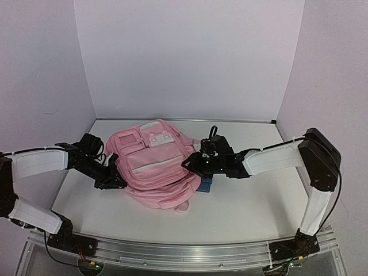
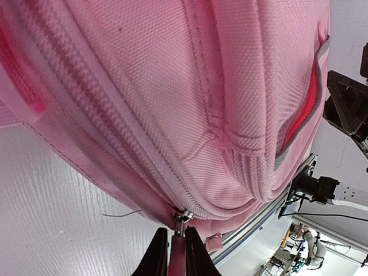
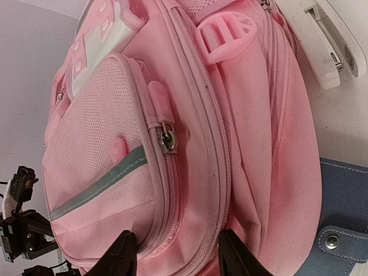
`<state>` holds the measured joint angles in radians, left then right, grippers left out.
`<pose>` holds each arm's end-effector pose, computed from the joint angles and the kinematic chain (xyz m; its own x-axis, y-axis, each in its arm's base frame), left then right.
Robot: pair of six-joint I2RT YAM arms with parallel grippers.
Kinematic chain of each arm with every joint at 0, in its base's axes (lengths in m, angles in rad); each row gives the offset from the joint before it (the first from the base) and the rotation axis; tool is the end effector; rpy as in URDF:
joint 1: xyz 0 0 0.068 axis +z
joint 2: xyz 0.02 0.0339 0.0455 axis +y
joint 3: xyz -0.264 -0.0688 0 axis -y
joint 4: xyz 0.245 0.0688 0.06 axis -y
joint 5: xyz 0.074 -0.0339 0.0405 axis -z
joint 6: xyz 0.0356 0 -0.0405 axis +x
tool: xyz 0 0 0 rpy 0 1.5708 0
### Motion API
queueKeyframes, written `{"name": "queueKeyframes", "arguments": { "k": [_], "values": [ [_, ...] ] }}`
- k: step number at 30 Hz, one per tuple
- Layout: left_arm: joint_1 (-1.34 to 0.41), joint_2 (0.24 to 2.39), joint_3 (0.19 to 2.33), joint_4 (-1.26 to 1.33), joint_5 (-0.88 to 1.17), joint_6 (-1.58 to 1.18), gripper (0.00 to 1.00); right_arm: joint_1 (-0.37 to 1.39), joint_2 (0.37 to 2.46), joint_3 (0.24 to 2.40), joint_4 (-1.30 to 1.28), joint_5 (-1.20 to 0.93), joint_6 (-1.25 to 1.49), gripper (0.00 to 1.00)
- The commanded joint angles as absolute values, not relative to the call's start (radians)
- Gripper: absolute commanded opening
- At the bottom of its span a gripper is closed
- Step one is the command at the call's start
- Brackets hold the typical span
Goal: Pack the student bag
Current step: Zip the student bag at the center of the board.
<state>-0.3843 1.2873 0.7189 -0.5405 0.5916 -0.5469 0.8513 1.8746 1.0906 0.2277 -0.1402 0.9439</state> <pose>0.2068 -0.1050 0.1929 -0.9905 -0.0650 -0.1210 0.0310 0.7522 -0.6582 0.2649 0.3099 0.1772 -0.8706 0.2232 -0.4384 -0.2010 0.6521 0.7310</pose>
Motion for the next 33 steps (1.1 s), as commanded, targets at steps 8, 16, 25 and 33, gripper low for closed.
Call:
{"name": "queueKeyframes", "arguments": {
  "k": [8,16,25,33],
  "values": [
    [-0.383,1.244,0.742,-0.619,0.580,-0.534,0.17,0.848,1.885,1.114,0.249,-0.121,0.958,0.43],
    [-0.382,1.234,0.749,-0.624,0.593,-0.525,0.00,0.848,1.863,1.083,0.249,-0.111,0.973,0.41],
    [-0.382,1.181,0.755,-0.622,0.610,-0.518,0.00,0.848,1.840,1.042,0.249,-0.094,0.999,0.41],
    [-0.382,1.179,0.755,-0.622,0.603,-0.525,0.00,0.848,1.815,1.023,0.249,-0.071,1.010,0.37]
  ]
}}
